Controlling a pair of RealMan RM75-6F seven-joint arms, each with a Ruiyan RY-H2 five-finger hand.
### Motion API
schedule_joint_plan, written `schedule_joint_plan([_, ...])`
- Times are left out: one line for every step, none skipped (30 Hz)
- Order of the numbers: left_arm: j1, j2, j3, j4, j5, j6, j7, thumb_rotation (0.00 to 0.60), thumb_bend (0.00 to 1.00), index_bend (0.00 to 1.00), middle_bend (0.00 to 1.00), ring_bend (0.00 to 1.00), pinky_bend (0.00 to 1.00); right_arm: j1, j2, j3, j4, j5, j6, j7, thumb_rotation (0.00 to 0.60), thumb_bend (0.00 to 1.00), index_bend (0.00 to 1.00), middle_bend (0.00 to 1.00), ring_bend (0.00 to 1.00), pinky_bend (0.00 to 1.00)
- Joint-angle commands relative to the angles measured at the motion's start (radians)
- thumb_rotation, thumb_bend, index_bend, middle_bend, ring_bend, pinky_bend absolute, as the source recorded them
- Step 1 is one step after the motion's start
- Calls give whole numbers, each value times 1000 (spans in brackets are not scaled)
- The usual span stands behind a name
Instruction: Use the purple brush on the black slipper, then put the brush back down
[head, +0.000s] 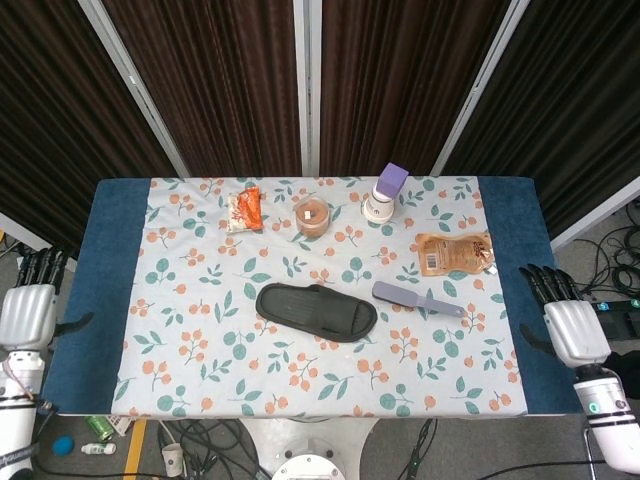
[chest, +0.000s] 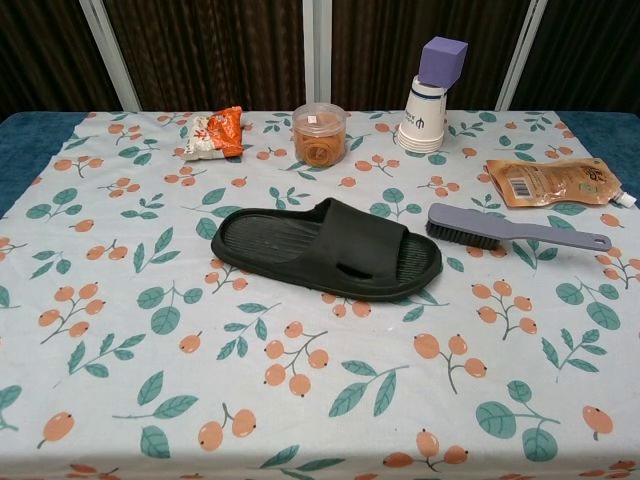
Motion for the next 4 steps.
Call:
schedule_joint_plan([70, -14, 38, -45, 59, 86, 57, 600, 133, 122, 143, 46, 126, -54, 6, -20, -34, -46, 63, -1, 600, 242, 0, 53, 0, 21])
schedule_joint_plan([80, -18, 42, -48, 71, 100, 67, 600, 132, 122, 143, 46, 125, -60, 6, -19, -38, -52, 70, 2, 600, 244, 0, 56, 0, 21])
schedule_joint_plan([88, -22, 45, -49, 82, 111, 75, 600, 132, 122, 143, 46, 125, -65, 5, -19, -41, -57, 76, 3, 600, 247, 0, 59, 0, 21])
schedule_joint_plan([97, -27, 47, -48, 92, 120, 78, 600, 131, 122, 143, 46, 124, -70, 4, -17, -44, -61, 81, -1, 600, 251, 0, 61, 0, 21])
